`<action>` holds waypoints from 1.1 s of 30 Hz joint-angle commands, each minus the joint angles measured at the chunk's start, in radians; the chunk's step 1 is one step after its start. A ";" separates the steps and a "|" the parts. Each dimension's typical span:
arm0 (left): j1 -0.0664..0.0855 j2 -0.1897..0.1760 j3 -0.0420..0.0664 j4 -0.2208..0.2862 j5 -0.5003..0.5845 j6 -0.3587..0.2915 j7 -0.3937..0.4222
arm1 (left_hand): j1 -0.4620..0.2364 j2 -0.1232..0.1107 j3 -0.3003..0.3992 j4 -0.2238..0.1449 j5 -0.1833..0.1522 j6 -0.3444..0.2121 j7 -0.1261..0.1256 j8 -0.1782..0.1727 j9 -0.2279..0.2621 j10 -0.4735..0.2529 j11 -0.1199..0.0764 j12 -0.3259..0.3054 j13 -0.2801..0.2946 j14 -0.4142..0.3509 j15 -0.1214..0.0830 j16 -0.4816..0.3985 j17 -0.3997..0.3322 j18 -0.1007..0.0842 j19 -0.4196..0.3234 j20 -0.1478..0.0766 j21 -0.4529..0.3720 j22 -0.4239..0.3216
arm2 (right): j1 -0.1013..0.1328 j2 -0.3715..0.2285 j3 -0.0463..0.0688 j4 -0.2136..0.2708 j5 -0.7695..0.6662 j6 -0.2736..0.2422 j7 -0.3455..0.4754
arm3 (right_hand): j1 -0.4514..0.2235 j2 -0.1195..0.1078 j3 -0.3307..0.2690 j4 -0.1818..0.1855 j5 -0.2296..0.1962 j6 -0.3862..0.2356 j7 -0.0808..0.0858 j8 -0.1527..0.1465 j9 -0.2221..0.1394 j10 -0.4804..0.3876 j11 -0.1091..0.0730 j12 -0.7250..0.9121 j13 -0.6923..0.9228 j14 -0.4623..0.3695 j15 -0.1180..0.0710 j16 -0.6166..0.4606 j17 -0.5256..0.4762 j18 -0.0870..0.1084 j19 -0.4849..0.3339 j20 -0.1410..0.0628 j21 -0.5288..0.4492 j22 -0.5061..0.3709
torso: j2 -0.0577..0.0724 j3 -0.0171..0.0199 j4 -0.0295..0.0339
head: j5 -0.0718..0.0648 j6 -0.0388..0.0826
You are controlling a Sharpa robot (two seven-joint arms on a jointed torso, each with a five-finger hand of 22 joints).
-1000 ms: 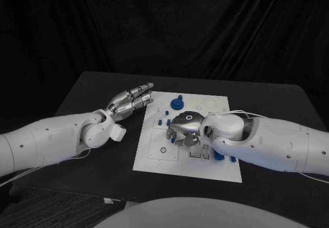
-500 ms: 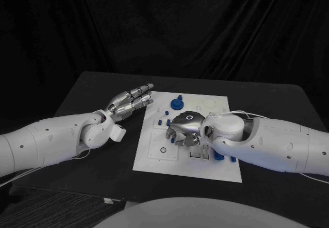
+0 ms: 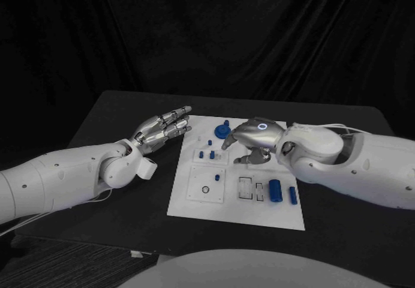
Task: Assemble the parts on the task board
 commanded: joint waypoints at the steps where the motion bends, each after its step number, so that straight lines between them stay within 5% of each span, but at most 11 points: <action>1: -0.001 0.001 0.001 0.002 0.006 0.008 0.010 | 0.005 0.005 0.000 -0.007 0.007 0.004 0.002 0.006 0.001 -0.002 0.004 0.005 0.000 0.002 0.007 0.005 0.002 0.019 0.003 0.001 0.004 0.002 | 0.027 -0.027 0.000 0.012 -0.008 -0.065 -0.033 | 0.015 -0.004 -0.010 0.030 -0.013 0.002 0.001 0.007 -0.005 -0.008 0.002 0.007 0.000 0.005 0.002 0.001 -0.005 0.014 0.008 -0.001 -0.004 0.053 | 0.000 -0.0001 0.0000 | -0.004 0.000; 4: -0.001 0.003 0.001 0.002 0.006 0.008 0.011 | 0.005 0.005 0.000 -0.008 0.007 0.004 0.002 0.006 0.001 -0.002 0.004 0.005 0.000 0.002 0.007 0.005 0.002 0.019 0.003 0.001 0.004 0.001 | 0.052 -0.066 0.000 0.011 -0.004 -0.017 -0.064 | 0.009 -0.035 -0.045 0.118 -0.058 -0.009 -0.037 0.002 -0.015 -0.037 0.004 0.010 -0.001 -0.011 0.005 -0.020 -0.031 0.016 -0.003 0.003 -0.045 0.045 | 0.000 0.0002 -0.0002 | -0.008 0.000; 10: -0.002 0.004 0.001 0.001 0.006 0.007 0.012 | 0.005 0.005 0.000 -0.008 0.007 0.004 0.002 0.006 0.001 -0.002 0.004 0.005 0.000 0.002 0.007 0.005 0.002 0.019 0.003 0.001 0.004 0.001 | 0.056 -0.112 0.000 -0.005 0.021 0.040 -0.096 | -0.031 -0.067 -0.080 0.126 -0.072 -0.042 -0.050 0.000 -0.029 -0.066 0.008 0.015 0.000 0.000 0.008 0.000 -0.011 0.014 0.007 0.004 -0.026 0.050 | -0.001 -0.0002 0.0001 | -0.011 0.000; 15: -0.003 0.005 0.001 0.000 0.006 0.007 0.013 | 0.005 0.005 -0.001 -0.008 0.007 0.005 0.002 0.007 0.001 -0.002 0.004 0.005 0.000 0.002 0.007 0.006 0.002 0.019 0.004 0.001 0.004 0.002 | 0.039 -0.129 0.000 -0.025 0.029 0.036 -0.092 | -0.042 -0.049 -0.065 0.124 -0.074 -0.027 -0.050 0.011 -0.034 -0.028 0.007 0.049 0.003 0.036 0.003 0.041 0.030 0.003 0.049 0.000 0.058 0.070 | -0.001 -0.0008 0.0004 | -0.012 0.000; 33: -0.010 0.005 0.001 -0.004 0.006 0.009 0.016 | 0.006 0.004 -0.001 -0.010 0.008 0.005 0.002 0.007 0.001 -0.002 0.004 0.005 0.000 0.002 0.008 0.006 0.002 0.018 0.004 0.001 0.004 0.003 | -0.042 -0.097 0.000 -0.083 0.054 0.033 -0.033 | -0.038 -0.009 -0.033 0.114 -0.075 0.025 0.022 0.023 -0.052 0.125 0.003 0.097 0.001 0.063 0.021 0.057 0.043 -0.005 0.082 0.011 0.105 0.081 | 0.000 0.0003 0.0004 | -0.011 0.000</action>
